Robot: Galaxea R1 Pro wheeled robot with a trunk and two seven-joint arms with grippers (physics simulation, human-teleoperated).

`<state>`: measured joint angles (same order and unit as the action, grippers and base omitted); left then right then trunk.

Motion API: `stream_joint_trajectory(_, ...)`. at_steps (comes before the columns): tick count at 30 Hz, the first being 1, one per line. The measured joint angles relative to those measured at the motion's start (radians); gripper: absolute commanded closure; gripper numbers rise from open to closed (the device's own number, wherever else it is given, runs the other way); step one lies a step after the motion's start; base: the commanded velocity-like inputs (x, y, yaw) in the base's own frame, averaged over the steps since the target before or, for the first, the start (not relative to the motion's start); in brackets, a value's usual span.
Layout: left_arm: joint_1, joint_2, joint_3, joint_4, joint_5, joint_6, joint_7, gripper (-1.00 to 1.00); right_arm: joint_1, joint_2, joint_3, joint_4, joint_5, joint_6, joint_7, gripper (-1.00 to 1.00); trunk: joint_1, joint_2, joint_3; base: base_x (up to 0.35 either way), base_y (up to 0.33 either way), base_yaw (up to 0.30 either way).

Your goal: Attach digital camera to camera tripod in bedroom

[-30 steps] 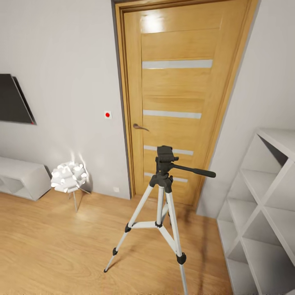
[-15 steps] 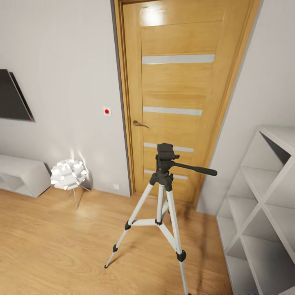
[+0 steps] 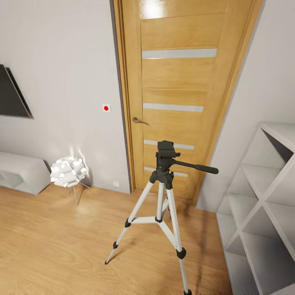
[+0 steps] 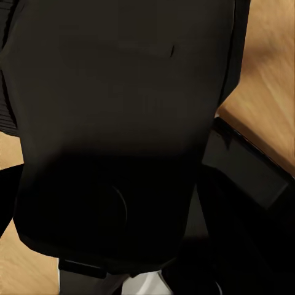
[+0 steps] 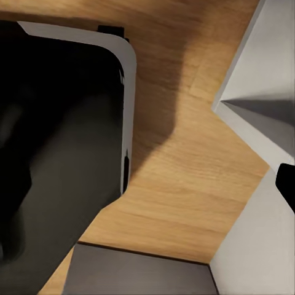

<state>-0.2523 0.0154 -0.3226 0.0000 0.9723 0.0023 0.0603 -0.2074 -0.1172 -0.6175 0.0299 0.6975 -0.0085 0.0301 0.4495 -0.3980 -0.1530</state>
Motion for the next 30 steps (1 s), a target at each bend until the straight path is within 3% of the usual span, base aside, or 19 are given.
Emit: stream_joint_trajectory(30, 0.000, 0.000, 0.000, 0.000, 0.000, -0.001, 0.001, 1.00, 0.000, -0.002, 0.000, 0.000, 0.001, -0.009, -0.001, -1.00, 0.000, 0.000, -0.048, 0.000, 0.000, 0.000)
